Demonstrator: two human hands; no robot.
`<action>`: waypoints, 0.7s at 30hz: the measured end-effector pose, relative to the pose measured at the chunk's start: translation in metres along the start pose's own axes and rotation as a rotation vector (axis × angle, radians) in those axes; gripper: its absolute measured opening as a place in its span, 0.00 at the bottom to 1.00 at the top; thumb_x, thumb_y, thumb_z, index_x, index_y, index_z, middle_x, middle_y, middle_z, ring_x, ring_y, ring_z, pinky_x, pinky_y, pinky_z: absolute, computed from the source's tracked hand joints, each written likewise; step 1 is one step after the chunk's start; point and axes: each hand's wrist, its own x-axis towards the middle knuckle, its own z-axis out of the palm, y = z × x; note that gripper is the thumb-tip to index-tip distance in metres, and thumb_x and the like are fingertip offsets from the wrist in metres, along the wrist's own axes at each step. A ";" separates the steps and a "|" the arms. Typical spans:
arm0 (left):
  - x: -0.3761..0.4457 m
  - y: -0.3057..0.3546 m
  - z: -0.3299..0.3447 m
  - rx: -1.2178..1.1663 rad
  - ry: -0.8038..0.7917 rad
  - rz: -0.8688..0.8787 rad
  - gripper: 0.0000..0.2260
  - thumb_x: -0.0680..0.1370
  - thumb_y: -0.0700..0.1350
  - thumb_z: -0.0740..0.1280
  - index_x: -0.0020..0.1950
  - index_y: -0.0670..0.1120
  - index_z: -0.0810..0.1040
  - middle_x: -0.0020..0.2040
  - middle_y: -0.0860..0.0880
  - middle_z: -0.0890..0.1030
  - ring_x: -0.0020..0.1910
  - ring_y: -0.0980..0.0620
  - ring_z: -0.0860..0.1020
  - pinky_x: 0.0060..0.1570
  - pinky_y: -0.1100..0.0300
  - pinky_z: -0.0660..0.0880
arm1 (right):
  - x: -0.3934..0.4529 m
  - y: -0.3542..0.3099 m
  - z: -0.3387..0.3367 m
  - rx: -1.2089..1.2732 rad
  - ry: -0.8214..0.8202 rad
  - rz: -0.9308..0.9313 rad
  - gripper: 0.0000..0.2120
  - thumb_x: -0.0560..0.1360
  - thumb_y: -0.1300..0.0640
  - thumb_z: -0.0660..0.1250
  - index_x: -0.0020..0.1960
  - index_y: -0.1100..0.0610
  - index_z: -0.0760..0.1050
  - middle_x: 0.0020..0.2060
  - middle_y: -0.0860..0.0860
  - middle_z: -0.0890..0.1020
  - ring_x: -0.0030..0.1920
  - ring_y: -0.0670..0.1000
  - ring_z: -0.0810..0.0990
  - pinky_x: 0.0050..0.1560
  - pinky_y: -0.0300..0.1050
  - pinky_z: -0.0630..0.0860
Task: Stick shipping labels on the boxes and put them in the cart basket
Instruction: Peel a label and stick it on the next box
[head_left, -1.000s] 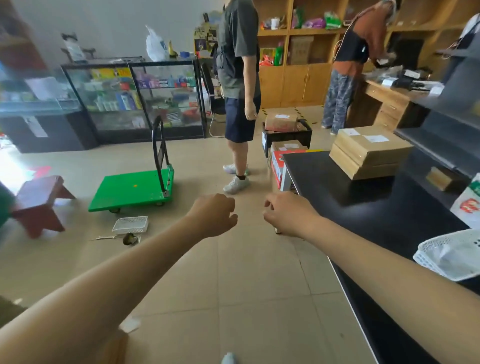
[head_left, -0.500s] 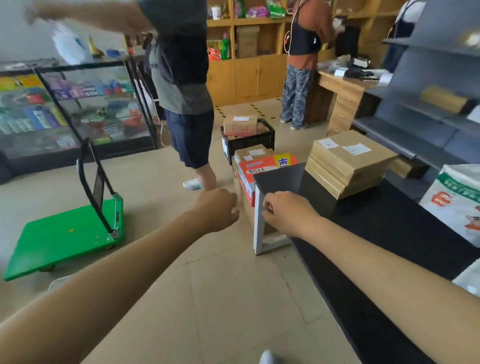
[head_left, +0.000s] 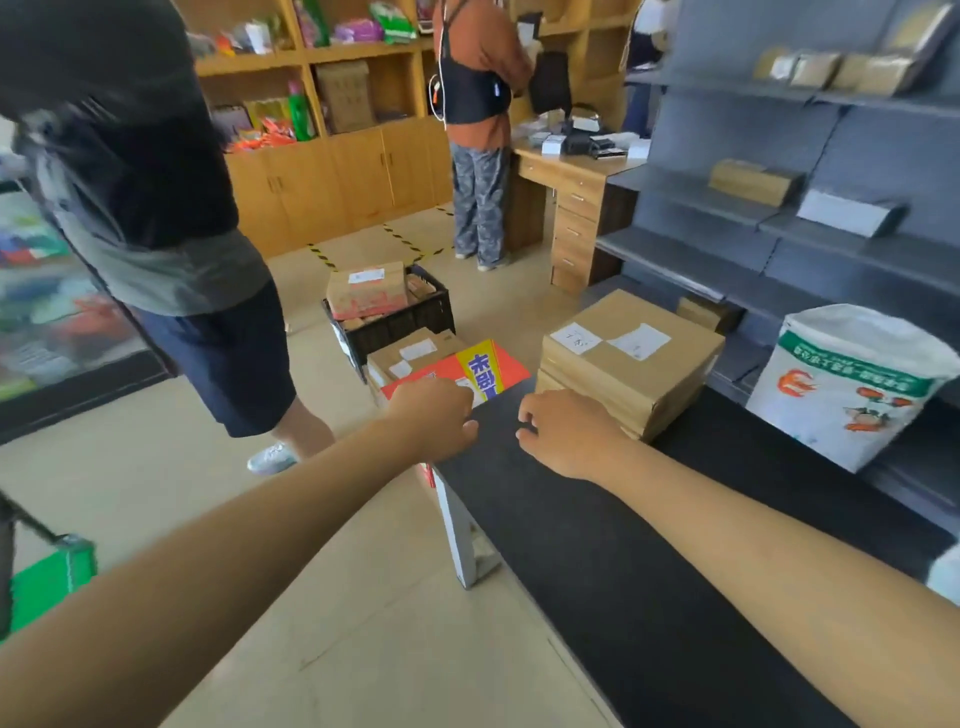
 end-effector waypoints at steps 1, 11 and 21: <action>0.019 -0.002 0.001 0.010 -0.006 0.037 0.15 0.78 0.55 0.59 0.56 0.47 0.77 0.51 0.47 0.80 0.49 0.47 0.78 0.44 0.55 0.75 | 0.010 0.008 -0.001 0.002 -0.007 0.036 0.14 0.79 0.49 0.57 0.59 0.55 0.73 0.54 0.52 0.78 0.54 0.54 0.76 0.49 0.47 0.74; 0.203 0.003 0.001 -0.020 0.010 0.441 0.15 0.78 0.55 0.59 0.60 0.49 0.74 0.58 0.49 0.77 0.57 0.46 0.76 0.50 0.54 0.73 | 0.069 0.085 -0.010 0.131 0.070 0.523 0.12 0.78 0.53 0.59 0.55 0.57 0.76 0.51 0.53 0.80 0.50 0.55 0.78 0.50 0.51 0.77; 0.291 0.065 0.014 0.023 0.021 0.696 0.15 0.78 0.55 0.59 0.59 0.49 0.75 0.57 0.49 0.78 0.55 0.46 0.76 0.50 0.55 0.71 | 0.070 0.144 -0.004 0.127 0.121 0.793 0.12 0.79 0.51 0.59 0.56 0.55 0.75 0.50 0.52 0.79 0.49 0.52 0.77 0.50 0.51 0.77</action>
